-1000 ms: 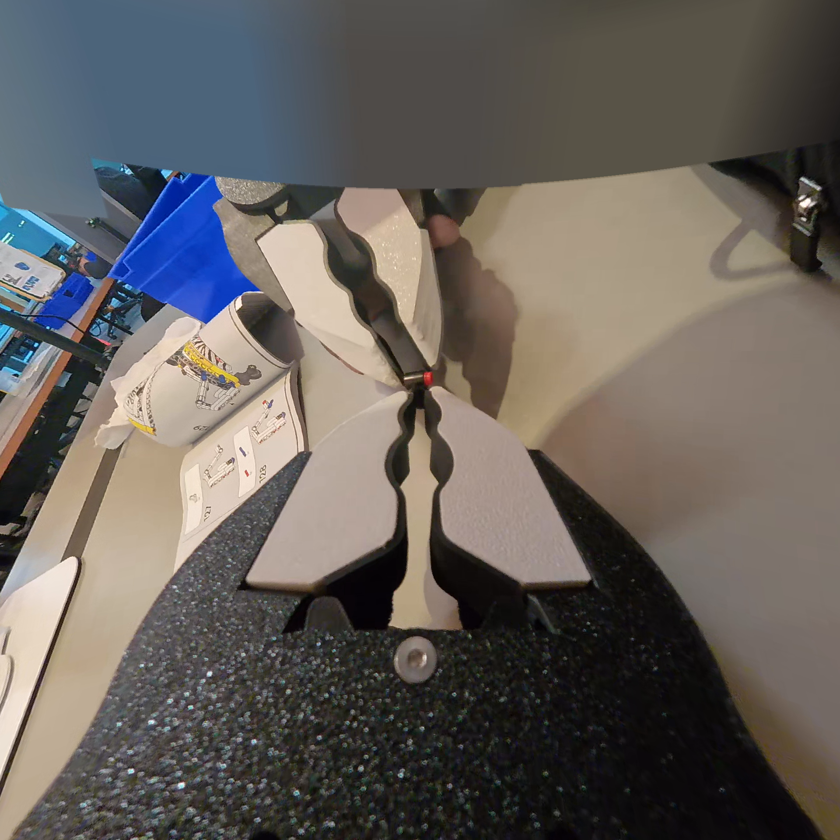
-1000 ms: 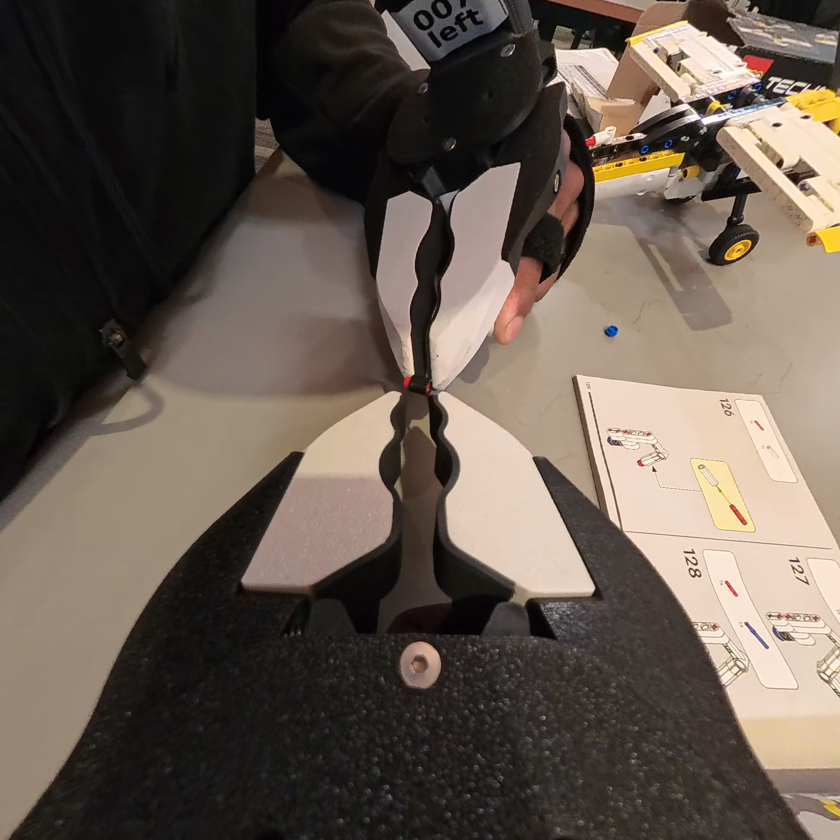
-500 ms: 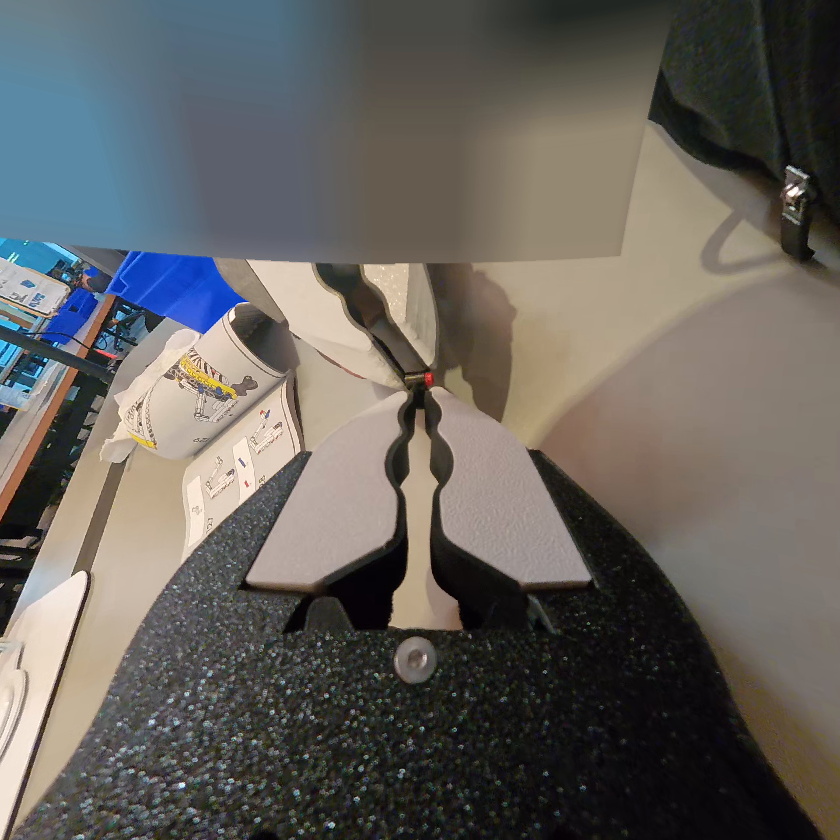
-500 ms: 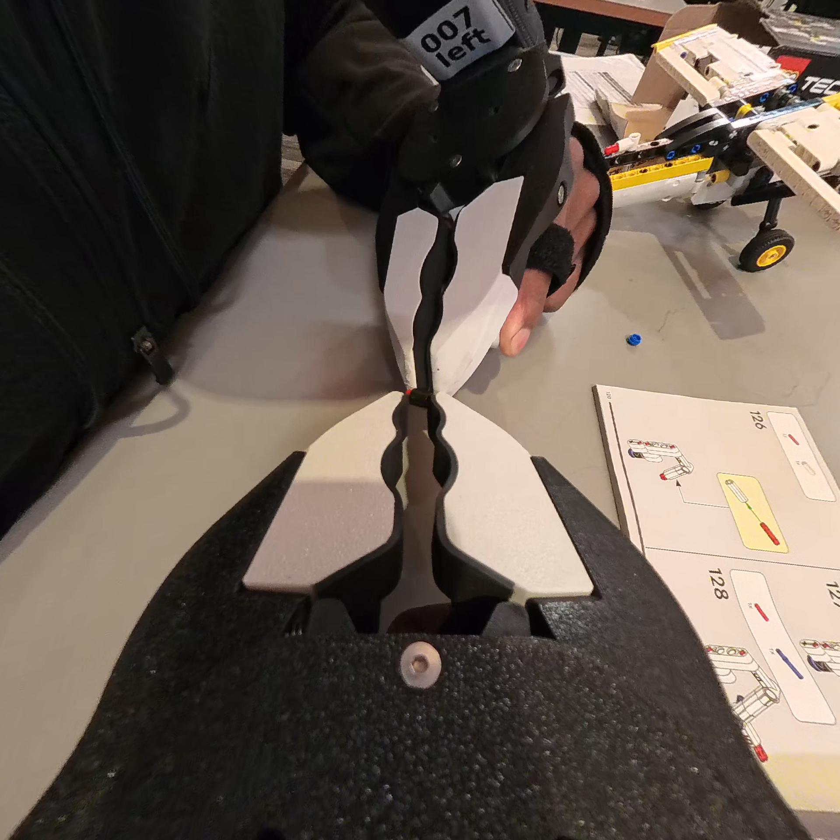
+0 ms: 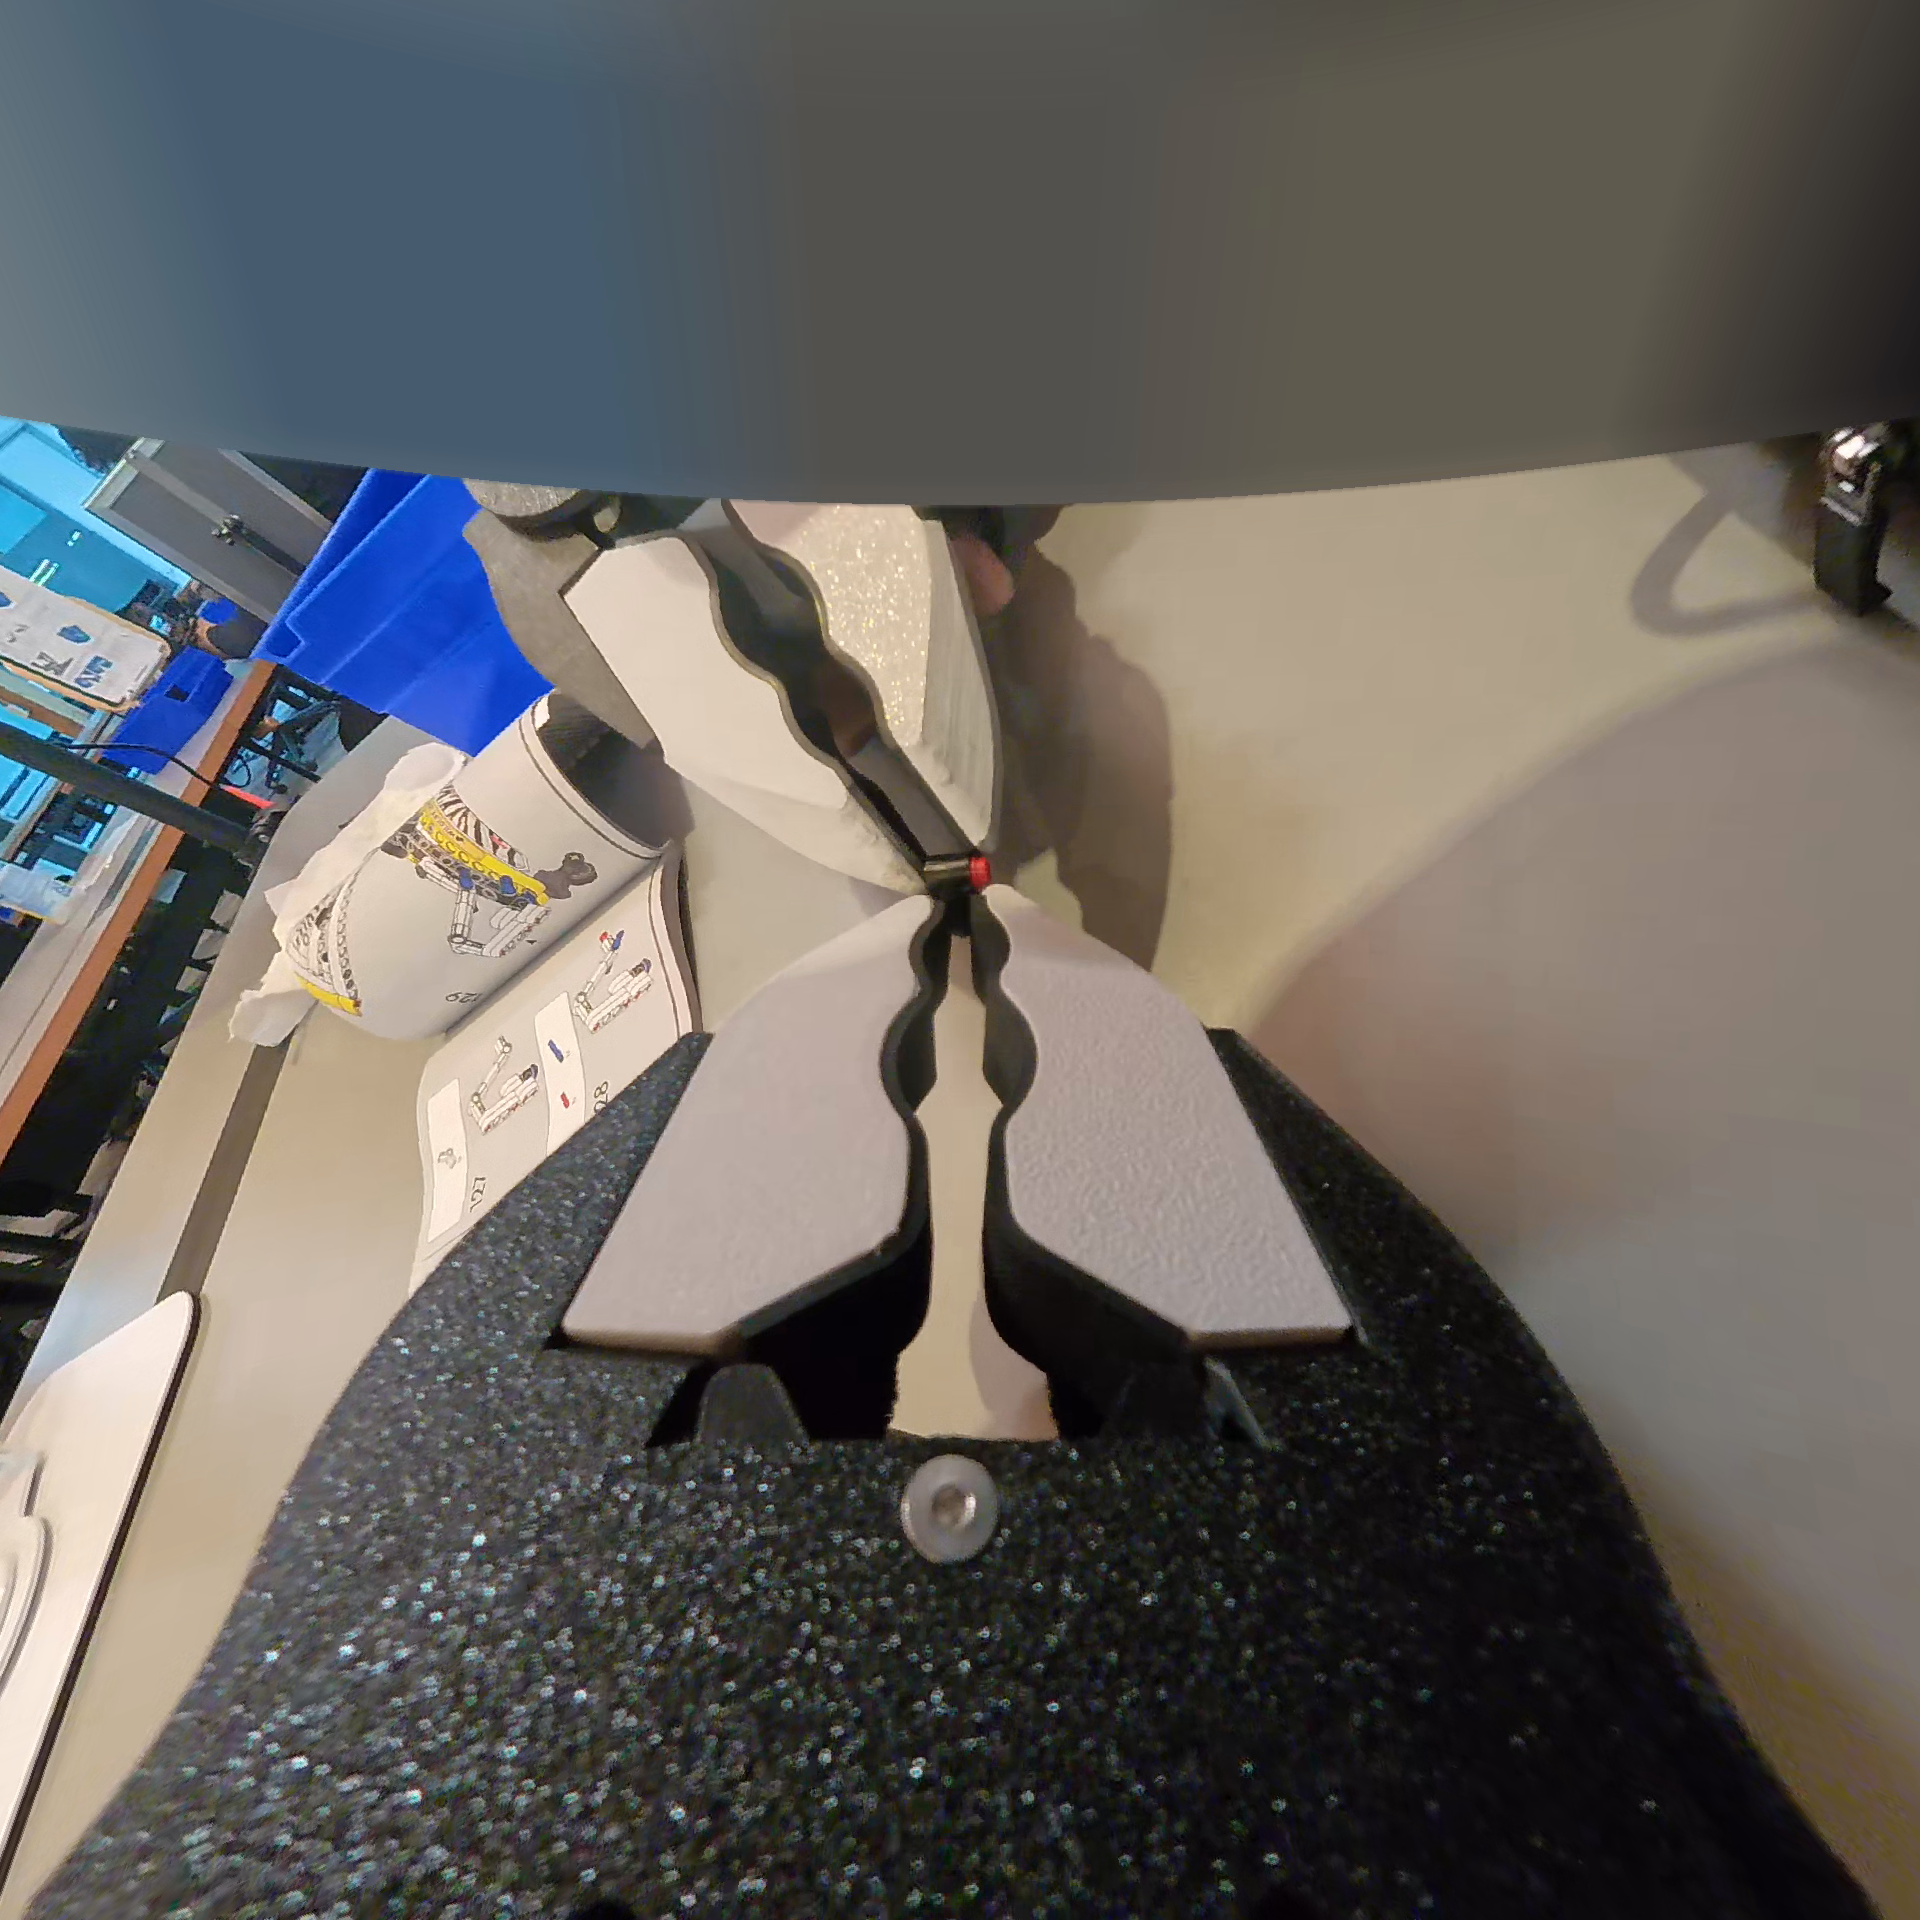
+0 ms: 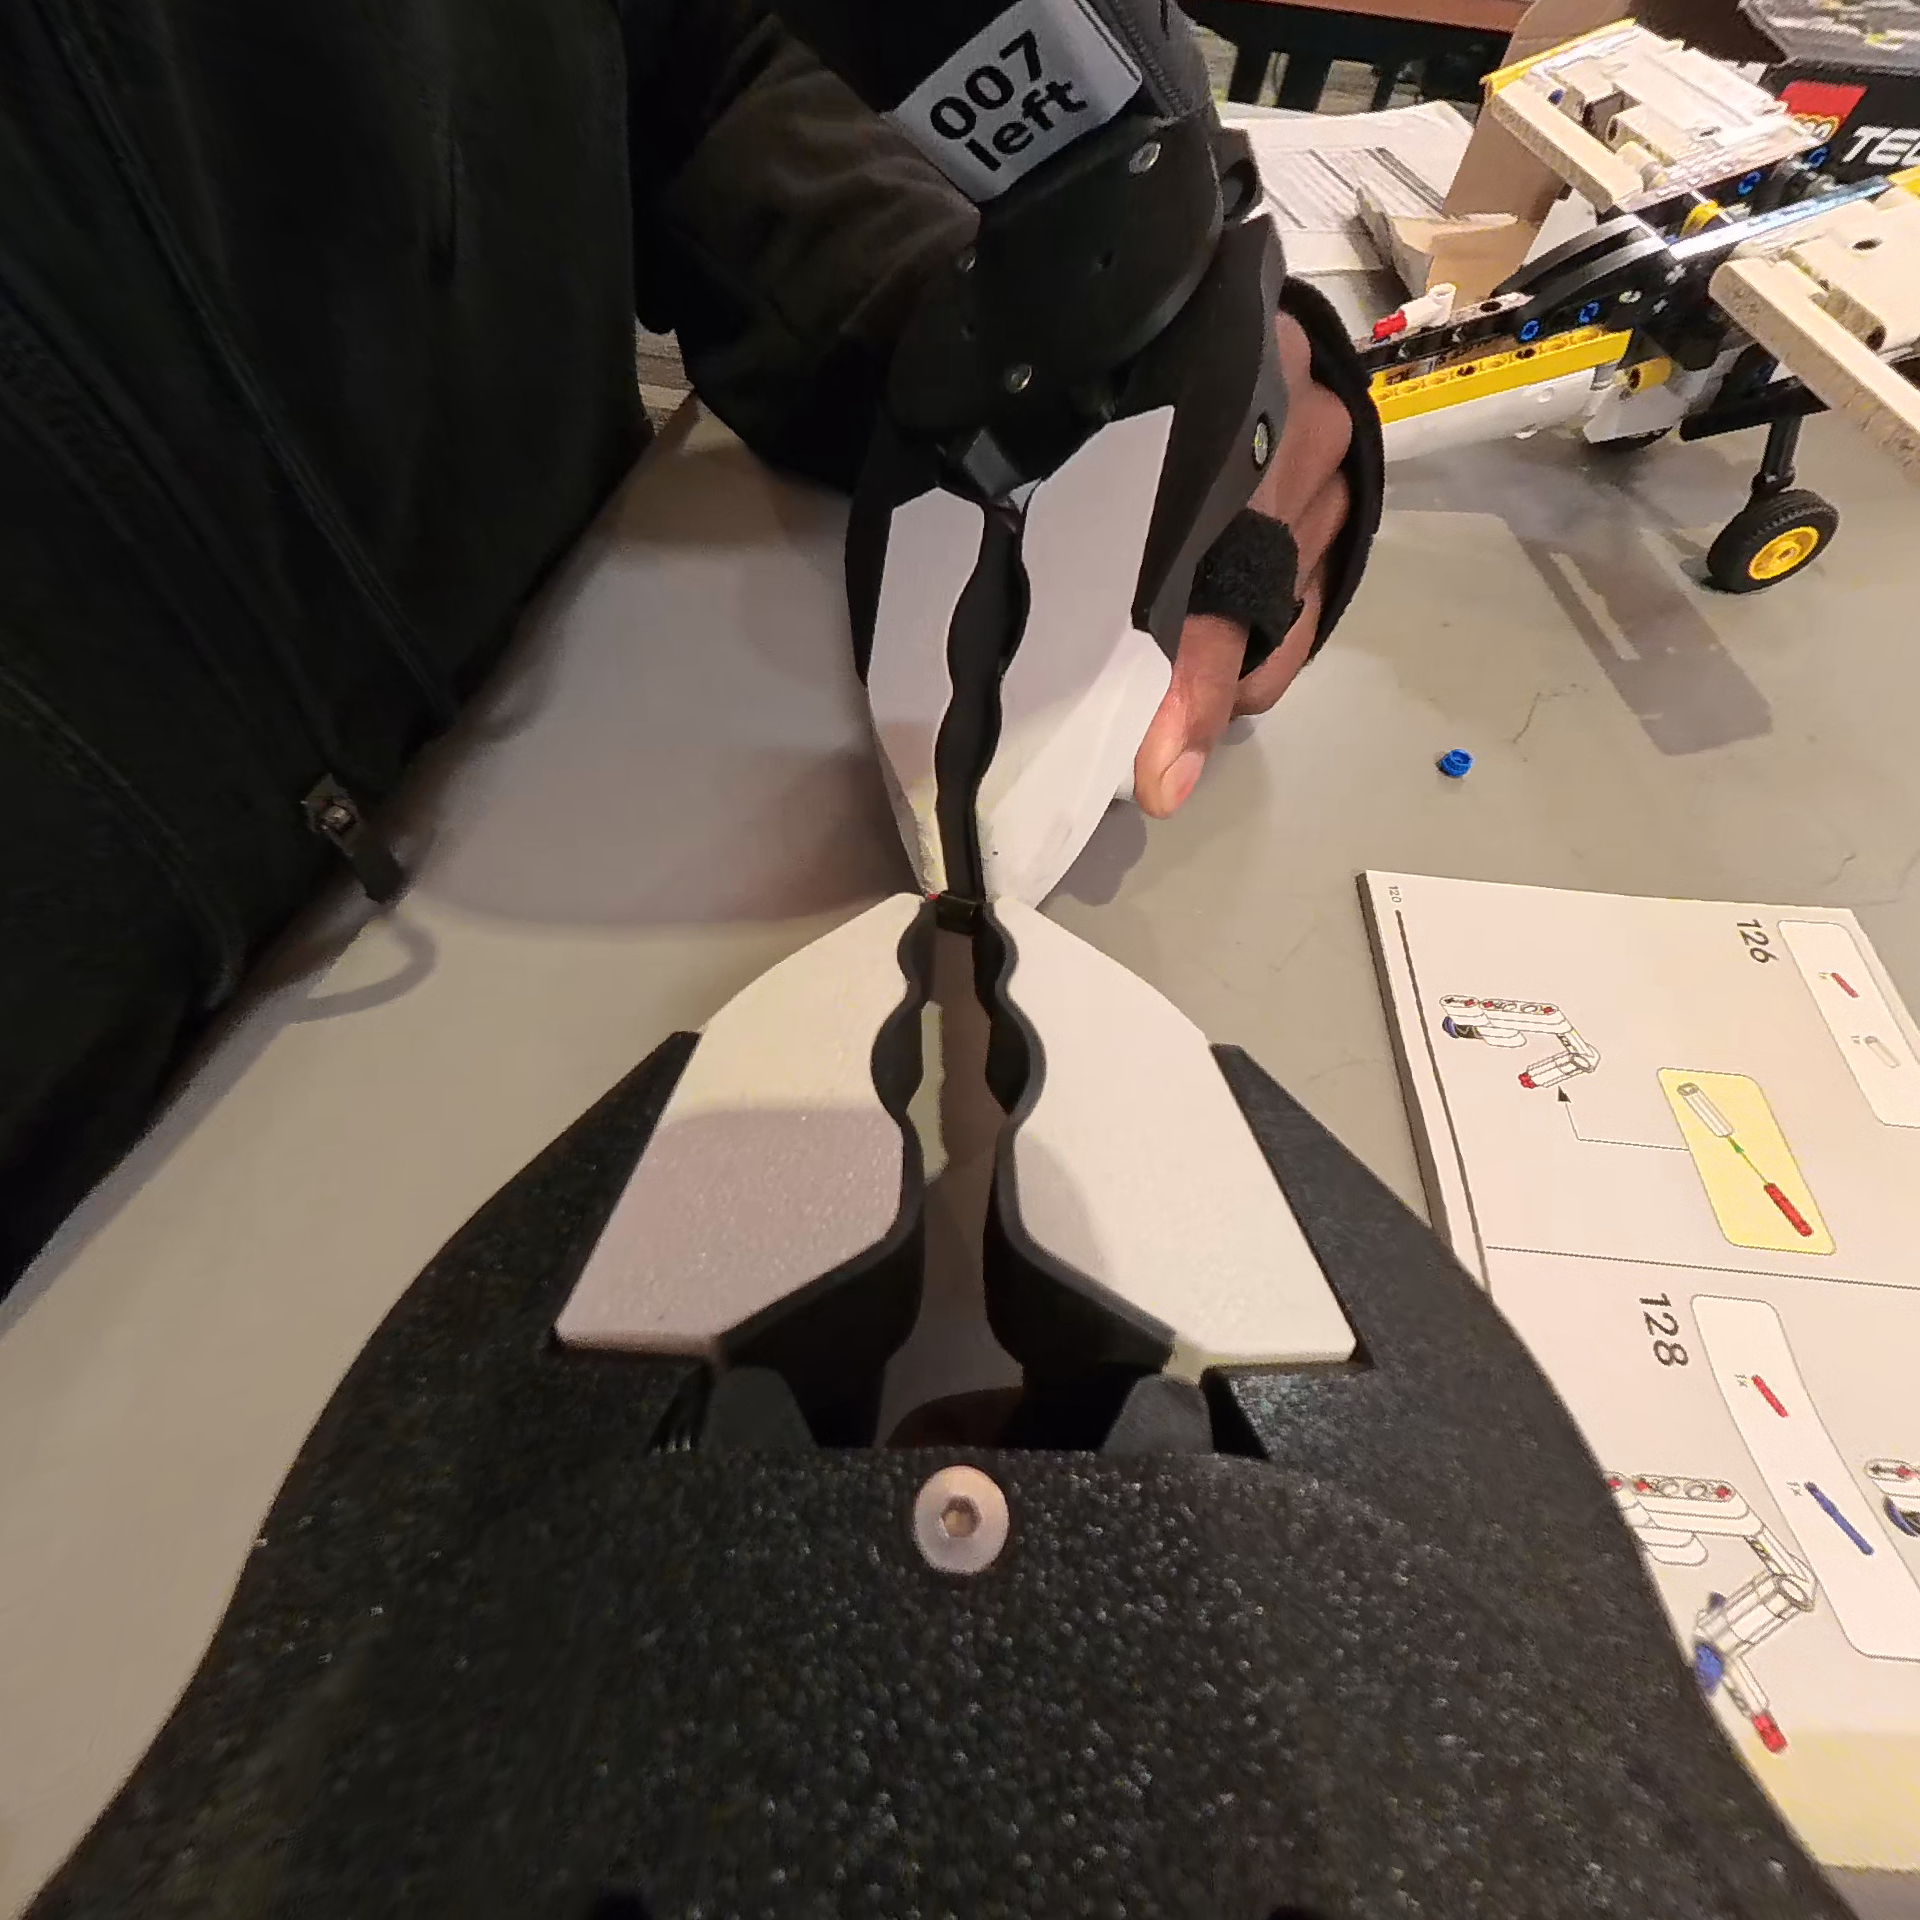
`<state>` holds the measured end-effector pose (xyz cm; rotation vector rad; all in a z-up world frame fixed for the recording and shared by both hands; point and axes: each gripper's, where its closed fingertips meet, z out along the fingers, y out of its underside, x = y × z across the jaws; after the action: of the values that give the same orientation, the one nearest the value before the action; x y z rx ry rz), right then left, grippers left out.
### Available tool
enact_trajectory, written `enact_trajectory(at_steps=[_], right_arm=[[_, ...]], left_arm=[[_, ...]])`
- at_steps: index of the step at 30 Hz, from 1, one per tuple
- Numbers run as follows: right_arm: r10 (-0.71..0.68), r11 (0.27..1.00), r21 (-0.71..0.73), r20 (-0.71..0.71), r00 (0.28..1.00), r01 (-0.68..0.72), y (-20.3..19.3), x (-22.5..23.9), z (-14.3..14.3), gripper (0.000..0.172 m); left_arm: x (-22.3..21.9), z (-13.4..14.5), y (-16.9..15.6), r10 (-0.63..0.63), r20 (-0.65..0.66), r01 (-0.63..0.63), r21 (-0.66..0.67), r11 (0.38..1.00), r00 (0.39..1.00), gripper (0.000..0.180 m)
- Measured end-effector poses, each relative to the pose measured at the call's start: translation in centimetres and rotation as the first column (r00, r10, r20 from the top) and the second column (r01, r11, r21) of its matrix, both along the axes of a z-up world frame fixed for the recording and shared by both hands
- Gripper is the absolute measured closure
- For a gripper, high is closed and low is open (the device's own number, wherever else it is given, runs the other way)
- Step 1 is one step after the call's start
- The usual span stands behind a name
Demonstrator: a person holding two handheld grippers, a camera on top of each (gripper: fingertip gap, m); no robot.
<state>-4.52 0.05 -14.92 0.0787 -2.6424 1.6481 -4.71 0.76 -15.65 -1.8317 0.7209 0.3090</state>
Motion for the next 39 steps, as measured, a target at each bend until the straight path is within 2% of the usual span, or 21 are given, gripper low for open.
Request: enact_trajectory(at_steps=[13, 39], right_arm=[[0.051, 0.999, 0.016, 0.065, 0.997, -0.052, 0.13, 0.48, -0.17, 0.169], [0.013, 0.999, 0.042, 0.081, 0.997, -0.016, 0.05, 0.04, -0.61, 0.166]], left_arm=[[0.42, -0.16, -0.04, -0.026, 0.013, 0.026, -0.009, 1.000, 1.000, 0.176], [0.04, -0.67, 0.09, 0.002, 0.007, -0.001, -0.042, 0.999, 1.000, 0.176]])
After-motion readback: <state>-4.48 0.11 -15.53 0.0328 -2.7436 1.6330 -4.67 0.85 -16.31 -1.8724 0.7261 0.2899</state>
